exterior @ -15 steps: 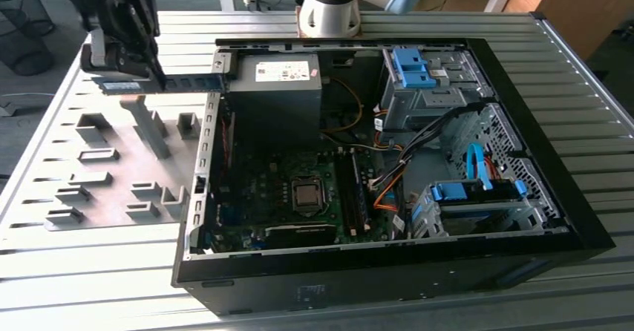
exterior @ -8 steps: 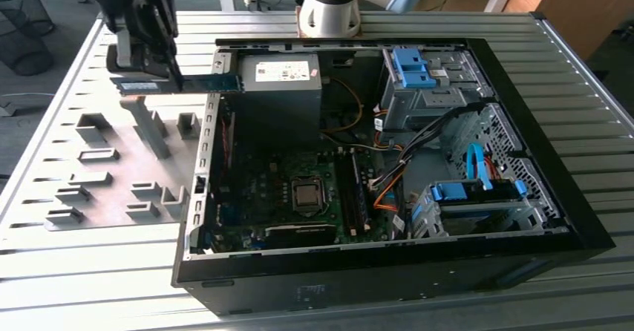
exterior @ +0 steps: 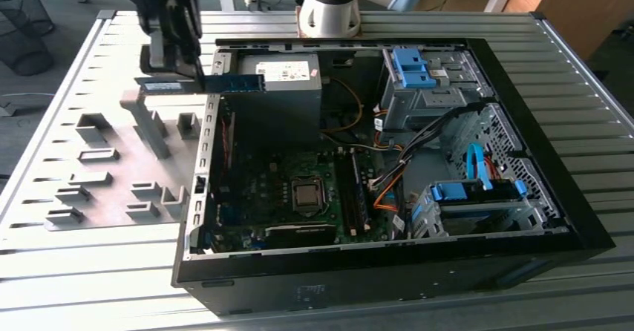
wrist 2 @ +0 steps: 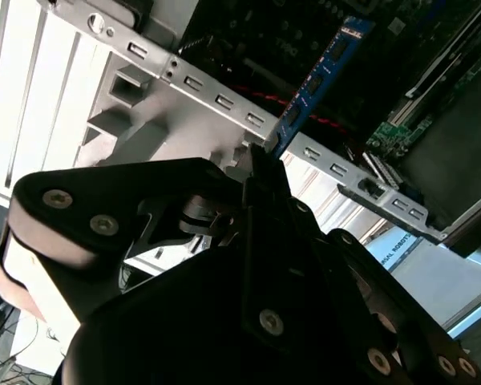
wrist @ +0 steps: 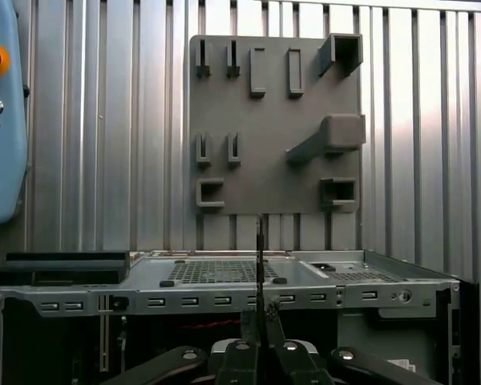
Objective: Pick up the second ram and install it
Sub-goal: 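Pick up the second ram and move it above second insertion slot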
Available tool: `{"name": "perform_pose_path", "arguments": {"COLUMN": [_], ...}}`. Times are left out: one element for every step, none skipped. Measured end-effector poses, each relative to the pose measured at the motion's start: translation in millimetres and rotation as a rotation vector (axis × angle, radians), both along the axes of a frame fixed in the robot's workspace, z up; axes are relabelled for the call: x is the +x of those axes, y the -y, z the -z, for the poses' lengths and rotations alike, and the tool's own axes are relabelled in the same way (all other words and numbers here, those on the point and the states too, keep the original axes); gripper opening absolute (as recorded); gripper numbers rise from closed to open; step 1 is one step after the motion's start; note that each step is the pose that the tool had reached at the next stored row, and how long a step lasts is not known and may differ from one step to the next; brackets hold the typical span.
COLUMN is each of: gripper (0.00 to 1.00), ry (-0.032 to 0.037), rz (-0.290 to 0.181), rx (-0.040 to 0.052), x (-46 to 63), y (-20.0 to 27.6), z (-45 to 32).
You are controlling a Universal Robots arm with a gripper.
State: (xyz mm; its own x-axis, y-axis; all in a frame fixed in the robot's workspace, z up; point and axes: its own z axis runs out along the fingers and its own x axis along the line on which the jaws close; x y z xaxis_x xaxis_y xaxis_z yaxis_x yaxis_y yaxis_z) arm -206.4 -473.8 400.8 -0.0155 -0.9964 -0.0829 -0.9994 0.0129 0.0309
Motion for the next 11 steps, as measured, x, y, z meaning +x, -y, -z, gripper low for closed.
{"name": "perform_pose_path", "arguments": {"gripper": [0.14, 0.14, 0.14, 0.14, 0.14, 0.14, 0.14, 0.14, 0.14, 0.14, 0.14], "ry": [0.0000, -0.0001, 0.0000, 0.0000, -0.0001, 0.0000, 0.0000, -0.0001, -0.0001, -0.0001, 0.0000], "rz": [0.000, 0.000, 0.000, 0.000, 0.000, 0.000, 0.000, 0.000, 0.000, 0.000, 0.000], "rx": [0.0000, -0.0001, 0.0000, 0.0000, 0.0000, 0.0000, 0.0000, -0.0001, -0.0001, 0.0000, 0.0000], "x": [4.5, 8.5, 10.7, 10.7, 10.7, 10.8, 10.9, 10.9, 11.3, 11.7, 11.7], "y": [0.0, 0.0, 0.0, 0.0, 0.0, 0.0, 0.0, 0.0, 0.0, 0.0, 0.0], "z": [0.3, 0.6, 0.9, 0.9, 0.9, 0.9, 1.0, 0.9, 1.0, 1.1, 1.2]}}
